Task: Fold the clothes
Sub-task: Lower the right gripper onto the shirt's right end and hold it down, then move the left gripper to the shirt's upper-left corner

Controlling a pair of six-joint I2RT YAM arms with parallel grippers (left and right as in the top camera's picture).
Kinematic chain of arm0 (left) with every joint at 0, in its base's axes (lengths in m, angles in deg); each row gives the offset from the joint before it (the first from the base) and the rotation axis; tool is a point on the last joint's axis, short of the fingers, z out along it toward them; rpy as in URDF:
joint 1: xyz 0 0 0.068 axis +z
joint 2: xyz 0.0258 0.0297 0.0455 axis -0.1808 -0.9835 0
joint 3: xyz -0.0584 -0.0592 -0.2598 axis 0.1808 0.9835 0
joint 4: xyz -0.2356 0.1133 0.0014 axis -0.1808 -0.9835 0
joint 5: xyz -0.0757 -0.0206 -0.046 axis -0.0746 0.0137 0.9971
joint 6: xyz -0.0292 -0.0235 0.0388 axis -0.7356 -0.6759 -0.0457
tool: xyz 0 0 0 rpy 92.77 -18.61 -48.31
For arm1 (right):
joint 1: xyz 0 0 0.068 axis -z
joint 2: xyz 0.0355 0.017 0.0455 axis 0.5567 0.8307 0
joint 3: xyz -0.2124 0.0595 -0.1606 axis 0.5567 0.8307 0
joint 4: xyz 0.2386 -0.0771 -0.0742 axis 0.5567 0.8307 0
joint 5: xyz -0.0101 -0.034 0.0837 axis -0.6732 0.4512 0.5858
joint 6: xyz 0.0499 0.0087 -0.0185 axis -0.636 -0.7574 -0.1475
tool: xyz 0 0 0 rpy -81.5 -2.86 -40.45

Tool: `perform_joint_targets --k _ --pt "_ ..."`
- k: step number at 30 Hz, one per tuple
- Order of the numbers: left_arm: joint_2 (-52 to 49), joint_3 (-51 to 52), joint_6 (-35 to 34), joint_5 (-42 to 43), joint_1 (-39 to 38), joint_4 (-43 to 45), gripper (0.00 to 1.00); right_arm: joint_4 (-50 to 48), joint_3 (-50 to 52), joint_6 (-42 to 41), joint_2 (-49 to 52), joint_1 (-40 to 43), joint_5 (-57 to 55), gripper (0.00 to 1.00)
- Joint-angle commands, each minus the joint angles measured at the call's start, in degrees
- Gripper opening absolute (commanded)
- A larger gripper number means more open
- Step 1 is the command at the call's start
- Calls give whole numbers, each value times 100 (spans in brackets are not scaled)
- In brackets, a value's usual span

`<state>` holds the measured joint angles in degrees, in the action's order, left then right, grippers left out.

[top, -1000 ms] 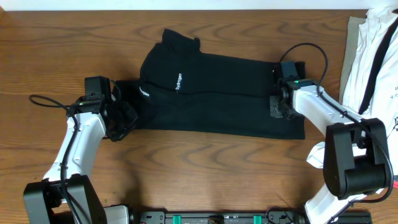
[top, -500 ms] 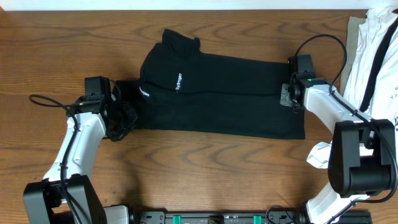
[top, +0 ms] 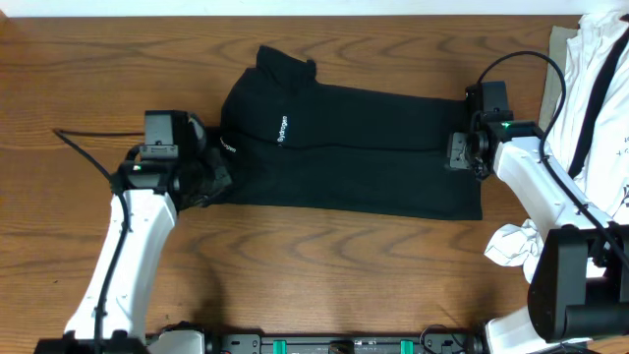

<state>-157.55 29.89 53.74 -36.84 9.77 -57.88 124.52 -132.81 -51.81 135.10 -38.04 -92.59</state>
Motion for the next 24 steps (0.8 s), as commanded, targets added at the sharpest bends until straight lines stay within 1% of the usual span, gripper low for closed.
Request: perform_joint_targets --k 1,9,11,12,15,20,24 --pt "28 -92 365 -466 -210 -61 6 118 -52 -2 -39 17 267 99" --pt "28 -92 358 -525 -546 -2 6 144 -52 -2 -39 17 350 99" --pt "26 -92 540 -553 -721 17 6 144 -52 -2 -39 17 350 99" --pt "26 -92 592 -671 -817 28 6 146 -52 -2 -39 17 350 99" --pt "26 -92 614 -1368 -1176 52 6 144 -52 -2 -39 17 350 99" --pt "-52 -92 977 -1506 -1803 343 6 144 -52 -2 -39 17 348 99" --pt "-428 -225 1082 -2092 -2323 474 6 146 -52 -2 -39 17 350 99"
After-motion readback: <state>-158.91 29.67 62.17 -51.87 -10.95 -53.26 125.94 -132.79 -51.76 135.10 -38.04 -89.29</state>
